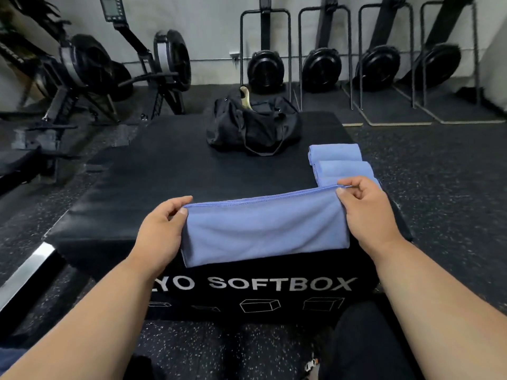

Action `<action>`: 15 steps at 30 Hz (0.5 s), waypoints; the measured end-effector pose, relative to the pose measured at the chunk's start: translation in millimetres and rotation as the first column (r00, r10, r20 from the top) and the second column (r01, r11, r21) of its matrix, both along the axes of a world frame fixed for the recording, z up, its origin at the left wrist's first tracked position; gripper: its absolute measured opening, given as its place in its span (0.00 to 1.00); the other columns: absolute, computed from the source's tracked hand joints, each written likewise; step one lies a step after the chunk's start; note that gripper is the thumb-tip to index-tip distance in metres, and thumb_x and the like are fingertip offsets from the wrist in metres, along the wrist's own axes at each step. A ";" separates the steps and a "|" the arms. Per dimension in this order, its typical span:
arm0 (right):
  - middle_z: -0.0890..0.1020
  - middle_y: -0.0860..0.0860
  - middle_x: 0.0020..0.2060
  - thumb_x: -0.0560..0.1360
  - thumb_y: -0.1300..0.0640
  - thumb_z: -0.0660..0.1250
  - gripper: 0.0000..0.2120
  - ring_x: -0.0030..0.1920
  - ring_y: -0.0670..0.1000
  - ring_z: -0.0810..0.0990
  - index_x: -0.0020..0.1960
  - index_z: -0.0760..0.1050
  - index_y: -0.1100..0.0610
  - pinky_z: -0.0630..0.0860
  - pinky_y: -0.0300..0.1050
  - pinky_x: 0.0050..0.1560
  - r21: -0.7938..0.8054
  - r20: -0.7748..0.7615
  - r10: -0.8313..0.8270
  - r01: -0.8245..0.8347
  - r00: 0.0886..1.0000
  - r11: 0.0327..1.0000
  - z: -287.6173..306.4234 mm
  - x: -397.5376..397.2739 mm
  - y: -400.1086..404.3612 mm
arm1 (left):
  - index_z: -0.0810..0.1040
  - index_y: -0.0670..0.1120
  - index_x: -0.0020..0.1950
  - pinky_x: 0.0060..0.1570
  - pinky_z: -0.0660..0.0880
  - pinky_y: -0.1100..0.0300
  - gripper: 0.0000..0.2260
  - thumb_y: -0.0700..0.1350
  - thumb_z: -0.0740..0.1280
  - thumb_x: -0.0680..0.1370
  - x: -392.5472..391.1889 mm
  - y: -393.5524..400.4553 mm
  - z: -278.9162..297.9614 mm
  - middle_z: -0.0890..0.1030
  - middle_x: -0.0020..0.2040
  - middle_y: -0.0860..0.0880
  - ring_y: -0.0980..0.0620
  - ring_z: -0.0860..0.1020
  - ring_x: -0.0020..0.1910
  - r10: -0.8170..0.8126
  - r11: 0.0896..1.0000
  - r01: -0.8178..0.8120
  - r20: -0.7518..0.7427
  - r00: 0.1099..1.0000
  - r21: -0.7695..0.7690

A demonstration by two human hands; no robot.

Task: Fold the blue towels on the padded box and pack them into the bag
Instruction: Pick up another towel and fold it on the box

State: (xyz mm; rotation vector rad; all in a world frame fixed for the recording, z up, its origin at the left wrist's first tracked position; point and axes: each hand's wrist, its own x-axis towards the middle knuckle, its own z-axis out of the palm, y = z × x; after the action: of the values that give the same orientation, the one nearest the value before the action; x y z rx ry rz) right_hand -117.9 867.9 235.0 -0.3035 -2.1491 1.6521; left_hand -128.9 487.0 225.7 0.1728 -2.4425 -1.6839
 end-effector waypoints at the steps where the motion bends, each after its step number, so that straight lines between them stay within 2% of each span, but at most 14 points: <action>1: 0.79 0.46 0.38 0.82 0.58 0.68 0.05 0.34 0.40 0.74 0.52 0.79 0.49 0.70 0.34 0.38 0.003 0.010 -0.007 0.007 1.000 1.000 -3.4 -6.3 2.9 | 0.82 0.58 0.64 0.50 0.71 0.73 0.12 0.46 0.64 0.86 -7.8 3.1 -0.1 0.83 0.57 0.64 0.71 0.79 0.53 -0.006 0.999 0.006 0.013 1.000 -0.035; 5: 0.80 0.47 0.38 0.81 0.58 0.68 0.05 0.37 0.43 0.76 0.51 0.79 0.48 0.71 0.37 0.41 0.065 0.079 -0.003 -0.002 0.997 0.998 -19.6 -38.1 2.0 | 0.81 0.55 0.67 0.53 0.70 0.70 0.13 0.45 0.63 0.86 -45.4 4.9 -9.8 0.82 0.59 0.61 0.62 0.79 0.59 0.000 0.981 0.012 0.062 0.998 -0.196; 9: 0.82 0.43 0.46 0.82 0.56 0.67 0.04 0.48 0.47 0.79 0.53 0.79 0.48 0.72 0.42 0.48 0.210 0.185 0.000 -0.040 0.983 0.977 -33.6 -63.0 -4.6 | 0.81 0.53 0.69 0.58 0.70 0.61 0.14 0.45 0.62 0.86 -78.8 -2.8 -30.0 0.82 0.61 0.56 0.53 0.79 0.62 -0.001 0.924 0.055 0.140 0.990 -0.378; 12: 0.81 0.40 0.48 0.82 0.57 0.66 0.06 0.50 0.45 0.79 0.55 0.79 0.47 0.71 0.44 0.52 0.285 0.205 0.006 -0.065 0.979 0.956 -38.1 -70.5 -7.9 | 0.81 0.57 0.67 0.56 0.72 0.59 0.14 0.46 0.62 0.86 -95.0 -8.7 -39.6 0.81 0.61 0.55 0.52 0.80 0.59 -0.047 0.852 0.123 0.159 0.986 -0.510; 15: 0.81 0.39 0.47 0.82 0.57 0.67 0.06 0.48 0.44 0.79 0.54 0.79 0.46 0.70 0.43 0.50 0.343 0.203 -0.007 -0.064 0.979 0.937 -38.7 -74.5 -8.2 | 0.81 0.61 0.64 0.58 0.73 0.58 0.12 0.48 0.63 0.86 -99.1 -8.9 -41.2 0.76 0.58 0.57 0.55 0.78 0.57 -0.114 0.784 0.190 0.164 0.980 -0.591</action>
State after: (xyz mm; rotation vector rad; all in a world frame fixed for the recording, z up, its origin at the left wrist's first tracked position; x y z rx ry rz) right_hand -192.4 859.7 196.3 -0.3454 -2.5565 1.2643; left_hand -228.0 478.1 184.5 -0.0145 -3.0131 -0.8599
